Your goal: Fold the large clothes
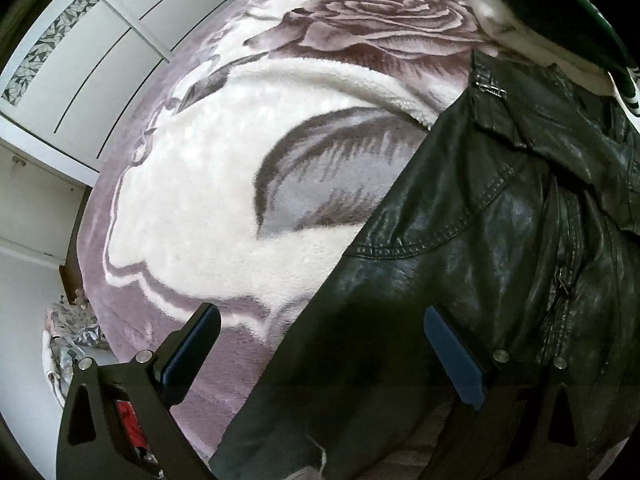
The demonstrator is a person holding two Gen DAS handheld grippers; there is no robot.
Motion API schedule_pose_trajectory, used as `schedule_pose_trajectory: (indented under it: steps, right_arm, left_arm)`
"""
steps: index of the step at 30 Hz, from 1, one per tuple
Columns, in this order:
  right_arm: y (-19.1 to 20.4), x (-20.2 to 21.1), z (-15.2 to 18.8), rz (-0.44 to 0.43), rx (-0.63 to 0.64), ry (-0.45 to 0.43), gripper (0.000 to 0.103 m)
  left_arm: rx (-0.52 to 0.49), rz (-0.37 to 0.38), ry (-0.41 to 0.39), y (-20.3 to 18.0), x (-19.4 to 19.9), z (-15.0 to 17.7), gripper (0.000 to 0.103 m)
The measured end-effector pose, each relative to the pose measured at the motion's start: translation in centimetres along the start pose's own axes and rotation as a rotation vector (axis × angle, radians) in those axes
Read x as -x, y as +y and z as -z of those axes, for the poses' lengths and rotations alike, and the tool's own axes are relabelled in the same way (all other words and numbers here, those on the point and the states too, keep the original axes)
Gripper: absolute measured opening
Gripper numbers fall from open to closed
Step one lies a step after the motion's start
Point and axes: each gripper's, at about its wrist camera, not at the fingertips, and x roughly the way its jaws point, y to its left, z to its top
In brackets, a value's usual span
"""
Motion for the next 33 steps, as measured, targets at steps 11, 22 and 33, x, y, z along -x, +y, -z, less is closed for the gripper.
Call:
schedule_pose_trajectory:
  steps: [11, 22, 33]
  right_arm:
    - [-15.7, -5.3, -1.1, 0.206, -0.118, 0.055, 0.027]
    - [-15.4, 0.9, 2.7, 0.019, -0.125, 0.115, 0.040]
    - [-2.1, -3.3, 8.5, -0.109, 0.040, 0.256, 0.041]
  left_arm:
    - [-0.034, -0.125, 0.038, -1.7, -0.5, 2.0, 0.103]
    - [0.175, -0.040, 0.149, 5.7, -0.7, 5.6, 0.103]
    - [0.452, 0.279, 0.281, 15.6, -4.9, 16.7, 0.103]
